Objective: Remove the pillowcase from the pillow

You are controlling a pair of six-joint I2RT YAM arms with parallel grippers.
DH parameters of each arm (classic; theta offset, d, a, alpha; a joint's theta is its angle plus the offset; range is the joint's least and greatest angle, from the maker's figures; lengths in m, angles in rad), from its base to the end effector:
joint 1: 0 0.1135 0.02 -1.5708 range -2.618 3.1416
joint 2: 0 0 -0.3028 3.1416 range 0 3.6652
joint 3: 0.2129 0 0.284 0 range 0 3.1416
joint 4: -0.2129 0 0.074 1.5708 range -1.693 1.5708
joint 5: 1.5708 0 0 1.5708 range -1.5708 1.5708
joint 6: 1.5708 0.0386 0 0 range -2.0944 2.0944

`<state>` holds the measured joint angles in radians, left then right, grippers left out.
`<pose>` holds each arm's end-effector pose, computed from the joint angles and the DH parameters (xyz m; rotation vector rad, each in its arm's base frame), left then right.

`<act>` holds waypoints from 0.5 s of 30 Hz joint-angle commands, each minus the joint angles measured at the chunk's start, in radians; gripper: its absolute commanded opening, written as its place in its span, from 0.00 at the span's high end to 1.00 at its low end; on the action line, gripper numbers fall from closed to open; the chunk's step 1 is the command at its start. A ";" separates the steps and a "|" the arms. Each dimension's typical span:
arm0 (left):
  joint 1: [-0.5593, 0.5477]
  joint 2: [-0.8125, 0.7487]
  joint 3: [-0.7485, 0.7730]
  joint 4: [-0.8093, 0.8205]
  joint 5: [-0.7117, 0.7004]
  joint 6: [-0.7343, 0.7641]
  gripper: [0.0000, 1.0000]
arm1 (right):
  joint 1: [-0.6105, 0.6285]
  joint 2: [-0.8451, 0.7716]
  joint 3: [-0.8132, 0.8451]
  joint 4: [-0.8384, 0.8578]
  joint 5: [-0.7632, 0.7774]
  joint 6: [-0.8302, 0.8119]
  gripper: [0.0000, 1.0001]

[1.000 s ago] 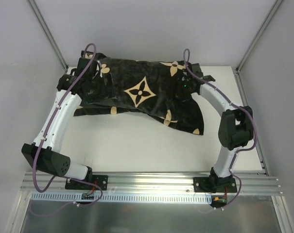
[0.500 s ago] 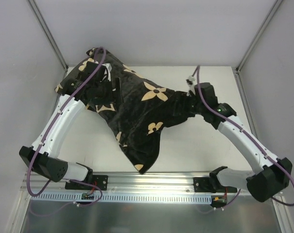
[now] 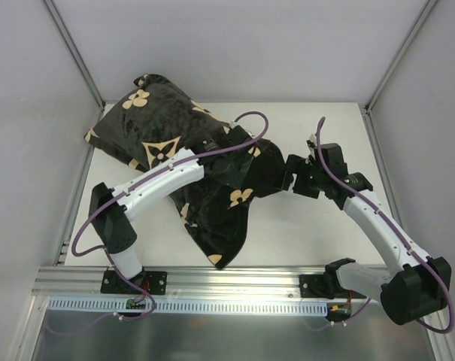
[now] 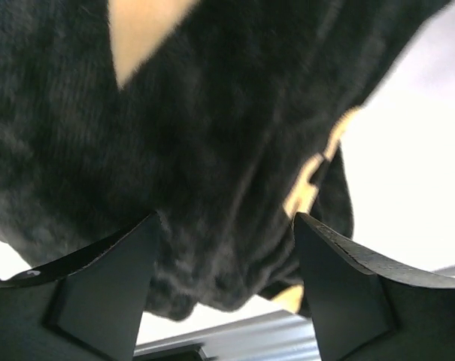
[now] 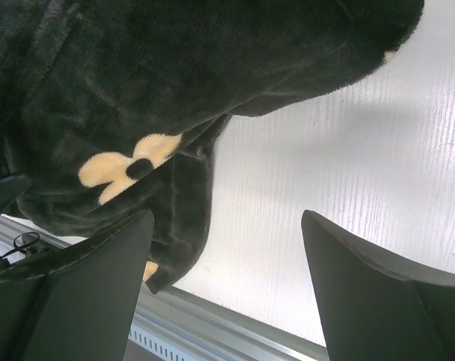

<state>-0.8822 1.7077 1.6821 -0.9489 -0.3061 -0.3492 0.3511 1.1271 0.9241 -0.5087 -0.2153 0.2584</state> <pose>0.2648 -0.3035 0.3747 0.5401 2.4250 -0.1279 0.2400 0.0967 0.3168 -0.2226 2.3160 0.5590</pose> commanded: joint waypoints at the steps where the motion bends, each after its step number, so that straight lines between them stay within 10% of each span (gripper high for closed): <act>1: 0.009 0.030 0.056 -0.007 -0.154 0.010 0.28 | -0.009 -0.041 -0.001 -0.001 -0.009 0.007 0.16; 15: 0.011 0.047 0.097 -0.010 -0.234 0.050 0.64 | -0.009 -0.053 -0.028 -0.002 -0.042 0.007 0.15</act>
<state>-0.8761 1.7882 1.7382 -0.9504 -0.4690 -0.3229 0.3481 1.0912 0.9047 -0.5129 -0.2276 0.2581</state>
